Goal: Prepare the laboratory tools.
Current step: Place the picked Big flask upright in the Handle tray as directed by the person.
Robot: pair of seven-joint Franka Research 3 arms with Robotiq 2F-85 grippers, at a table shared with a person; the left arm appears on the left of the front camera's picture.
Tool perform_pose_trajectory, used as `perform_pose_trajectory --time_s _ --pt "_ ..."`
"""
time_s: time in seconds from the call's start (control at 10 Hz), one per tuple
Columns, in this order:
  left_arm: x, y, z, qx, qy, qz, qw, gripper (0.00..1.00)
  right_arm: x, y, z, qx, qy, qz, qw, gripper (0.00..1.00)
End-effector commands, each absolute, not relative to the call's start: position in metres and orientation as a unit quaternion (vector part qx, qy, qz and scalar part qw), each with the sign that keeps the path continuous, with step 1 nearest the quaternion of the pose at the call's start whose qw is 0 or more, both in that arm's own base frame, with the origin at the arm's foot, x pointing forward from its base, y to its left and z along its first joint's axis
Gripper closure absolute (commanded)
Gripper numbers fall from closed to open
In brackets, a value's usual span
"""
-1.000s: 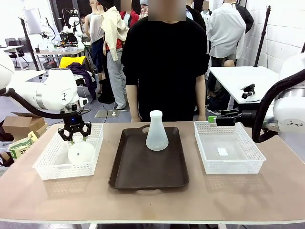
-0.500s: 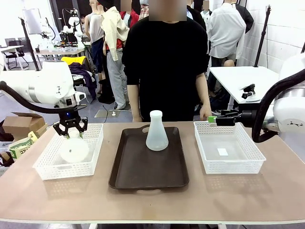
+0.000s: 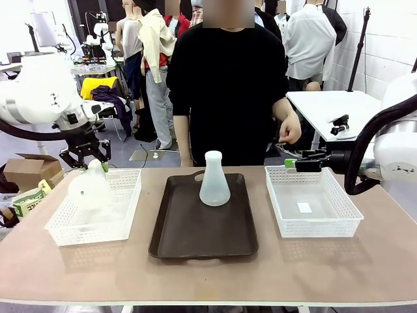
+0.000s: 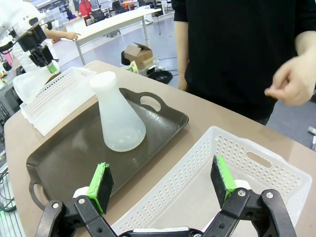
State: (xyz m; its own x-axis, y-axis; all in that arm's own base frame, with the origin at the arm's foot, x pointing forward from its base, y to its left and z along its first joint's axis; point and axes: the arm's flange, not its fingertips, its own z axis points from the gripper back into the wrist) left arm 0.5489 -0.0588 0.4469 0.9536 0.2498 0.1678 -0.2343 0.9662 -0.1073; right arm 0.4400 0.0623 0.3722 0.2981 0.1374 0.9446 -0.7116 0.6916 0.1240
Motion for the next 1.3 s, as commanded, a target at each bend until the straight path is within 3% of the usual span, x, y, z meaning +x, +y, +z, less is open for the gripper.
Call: perform_pose_trajectory --time_s 0.0,0.5,0.7,1.2 --pt "0.531 -0.053 0.454 -0.082 -0.106 0.089 0.987 1.00 0.438 0.063 0.372 0.274 -0.519 0.276 0.761 0.00" --pt "0.508 -0.055 0.477 -0.119 -0.142 0.061 0.981 1.00 0.438 0.063 0.372 0.274 -0.519 0.276 0.761 0.00" --pt "0.508 -0.049 0.474 -0.131 -0.135 0.100 0.977 1.00 0.438 0.063 0.372 0.274 -0.519 0.276 0.761 0.00" --pt "0.509 -0.063 0.476 -0.117 -0.121 0.048 0.985 1.00 0.438 0.063 0.372 0.274 -0.519 0.276 0.761 0.00"
